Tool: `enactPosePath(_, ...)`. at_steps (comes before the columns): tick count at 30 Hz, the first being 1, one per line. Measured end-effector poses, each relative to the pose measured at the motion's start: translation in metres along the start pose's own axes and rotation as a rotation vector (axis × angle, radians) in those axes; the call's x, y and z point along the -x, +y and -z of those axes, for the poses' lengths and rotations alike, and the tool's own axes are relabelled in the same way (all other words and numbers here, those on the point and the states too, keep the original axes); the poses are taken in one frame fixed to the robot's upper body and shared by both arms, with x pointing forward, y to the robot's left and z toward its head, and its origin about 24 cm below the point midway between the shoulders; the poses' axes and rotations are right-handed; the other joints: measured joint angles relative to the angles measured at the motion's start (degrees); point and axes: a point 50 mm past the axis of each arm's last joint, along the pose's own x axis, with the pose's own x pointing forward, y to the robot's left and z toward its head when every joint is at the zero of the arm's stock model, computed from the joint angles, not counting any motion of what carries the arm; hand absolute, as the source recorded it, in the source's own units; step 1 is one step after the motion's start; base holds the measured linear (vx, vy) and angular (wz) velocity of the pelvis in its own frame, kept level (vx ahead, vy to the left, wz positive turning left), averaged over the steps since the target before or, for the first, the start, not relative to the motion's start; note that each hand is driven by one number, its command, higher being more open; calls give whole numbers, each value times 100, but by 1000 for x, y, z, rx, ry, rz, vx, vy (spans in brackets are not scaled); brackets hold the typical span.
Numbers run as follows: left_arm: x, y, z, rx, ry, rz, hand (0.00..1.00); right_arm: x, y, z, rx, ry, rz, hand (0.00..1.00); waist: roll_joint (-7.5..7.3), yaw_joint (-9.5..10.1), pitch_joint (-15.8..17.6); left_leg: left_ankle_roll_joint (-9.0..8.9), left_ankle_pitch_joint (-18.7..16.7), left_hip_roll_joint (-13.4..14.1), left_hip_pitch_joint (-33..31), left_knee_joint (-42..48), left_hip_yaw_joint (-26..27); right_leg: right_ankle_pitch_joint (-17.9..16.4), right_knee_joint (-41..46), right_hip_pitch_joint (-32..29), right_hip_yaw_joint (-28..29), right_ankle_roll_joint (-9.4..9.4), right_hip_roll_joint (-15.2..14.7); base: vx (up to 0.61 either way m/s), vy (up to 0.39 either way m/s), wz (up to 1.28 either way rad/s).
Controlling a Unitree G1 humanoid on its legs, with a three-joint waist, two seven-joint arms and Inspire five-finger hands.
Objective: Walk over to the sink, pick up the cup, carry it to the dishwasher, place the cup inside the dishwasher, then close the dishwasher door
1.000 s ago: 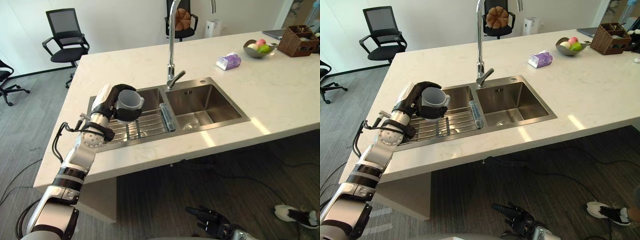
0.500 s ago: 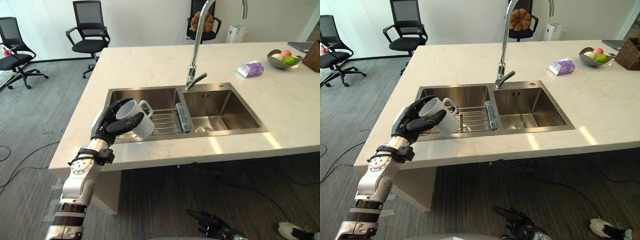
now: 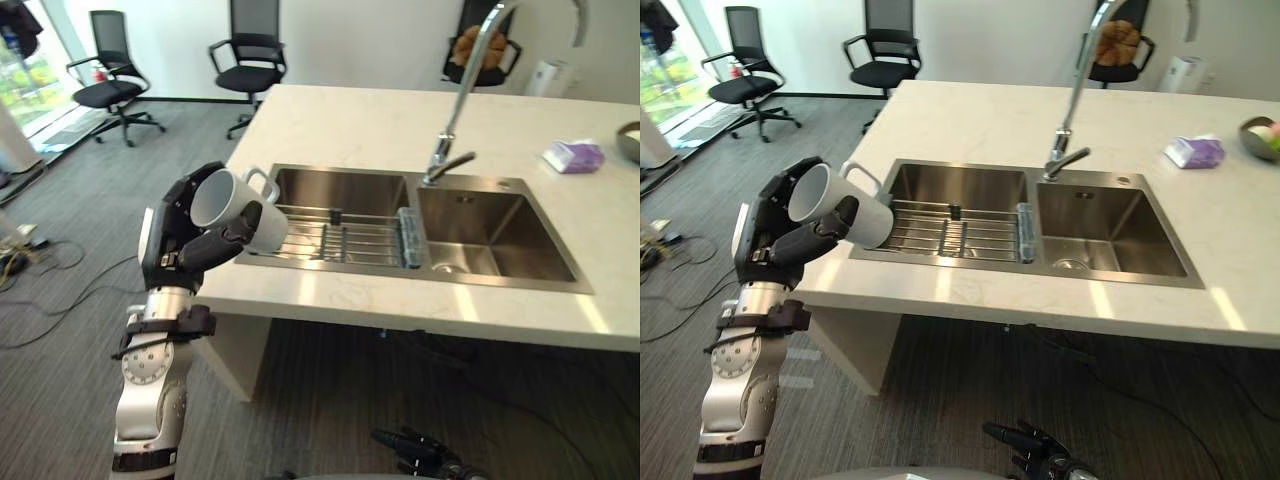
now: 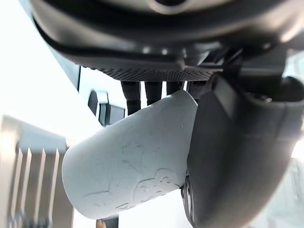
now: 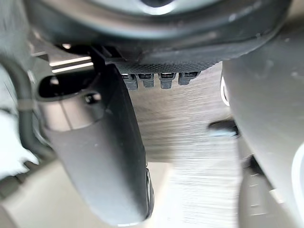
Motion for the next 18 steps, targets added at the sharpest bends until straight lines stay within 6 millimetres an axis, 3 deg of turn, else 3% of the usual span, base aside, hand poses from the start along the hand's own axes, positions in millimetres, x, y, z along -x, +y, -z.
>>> enactPosePath(1, 7, 7, 0, -31, 2, -35, 0, 0, 0, -3, 21, -10, -3, 100, 25, 66, 4, -98, 34, -28, -215, 5, -273, -220, 289, -176, -146, -158, 9, -149, -85, 108)
enactPosePath(2, 9, 10, -2, -45, -3, -48, 0, 0, 0, -3, 23, -9, -5, 100, -7, 114, -11, -46, 34, 12, -236, -174, -307, -244, 330, -258, -295, -150, -29, -127, -56, 130)
enactPosePath(3, 8, 16, -6, -65, -22, -78, 0, -3, 3, -3, 13, 1, -10, 100, -179, 154, 99, 441, -288, 97, -528, 286, 413, -205, 325, -296, -679, -161, -180, -85, -32, 115)
enactPosePath(4, 8, 16, -9, -65, -35, -80, 0, -4, 2, -6, 14, -7, -9, 100, -211, 152, 217, 701, -475, 166, -828, 1069, 877, -199, 441, -315, -891, -136, -309, -116, 12, 140)
enactPosePath(5, 8, 16, -10, -68, -42, -79, 0, -1, -6, -12, 33, -20, 12, 100, -152, 191, 373, 975, -694, 395, -1102, 2510, 1713, -228, 695, -265, -1148, -165, -501, -130, 59, 127)
enactPosePath(6, 10, 16, -9, -64, -42, -80, 0, 4, -16, -15, 52, -32, 40, 100, 77, 210, 336, 988, -430, 757, -1088, 3178, 2369, -334, 1026, -252, -1380, -133, -518, -121, 75, 135)
enactPosePath(7, 9, 14, -11, -59, -57, -72, 0, 7, -20, -18, 62, -53, 52, 100, 174, 124, 342, 968, -417, 707, -1162, 3177, 2525, -469, 1220, -299, -1505, -169, -600, -179, 119, 177)
enactPosePath(8, 6, 9, -17, -49, -100, -51, 0, 9, -23, -17, 73, -63, 64, 100, 144, -9, 316, 825, -269, 373, -1170, 2611, 2428, -674, 1246, -361, -1418, -166, -664, -201, 122, 245)
enactPosePath(9, 6, 0, -19, -3, -130, -40, 0, 10, -26, -10, 56, -54, 81, 100, -10, -164, 230, 645, -17, -133, -647, 960, 1938, -549, 912, -370, -1531, -203, -752, -200, 146, 254)
enactPosePath(10, 5, -4, -22, 12, -157, -31, 0, 12, -29, -9, 42, -55, 96, 100, 11, -185, 233, 887, -209, -43, -481, 835, 2259, -452, 906, -323, -1824, -57, -827, -120, 79, 243)
enactPosePath(11, 8, -7, -22, 31, -178, -28, 0, 12, -31, -6, 49, -34, 124, 100, 132, -171, 195, 738, -562, 492, -144, 932, 3227, -404, 1034, -278, -2253, 19, -876, -67, 53, 203)
enactPosePath(12, 8, -11, -20, 49, -179, -15, 0, 13, -32, -3, 46, -24, 139, 100, 216, -201, 160, 395, -570, 807, 81, 778, 3880, -404, 1120, -183, -2656, 22, -943, -74, 109, 226)
enactPosePath(13, 9, -19, -18, 77, -178, 9, 0, 14, -36, 0, 43, -18, 165, 100, 281, -217, 145, 195, -472, 987, 178, 727, 4448, -386, 1192, -55, -3082, 53, -1041, -84, 224, 229)
enactPosePath(14, 10, -29, -16, 99, -170, 51, 0, 15, -37, 3, 31, -8, 189, 100, 288, -174, 177, 146, -458, 844, 150, 702, 4683, -323, 1234, 186, -3561, 91, -1198, -118, 312, 202)
enactPosePath(16, 17, -31, -11, 94, -133, 73, 0, 11, -25, 4, 21, -25, 182, 100, 137, -127, 185, 301, -336, 358, 150, 300, 4184, -202, 1196, 603, -4190, 42, -1422, -106, 248, 163)
enactPosePath(18, 18, -30, -10, 92, -126, 69, 0, 8, -19, -1, 23, -46, 170, 100, 92, -105, 167, 368, -320, 92, 130, 24, 3944, -38, 1366, 678, -4427, 23, -1616, -72, 247, 115)
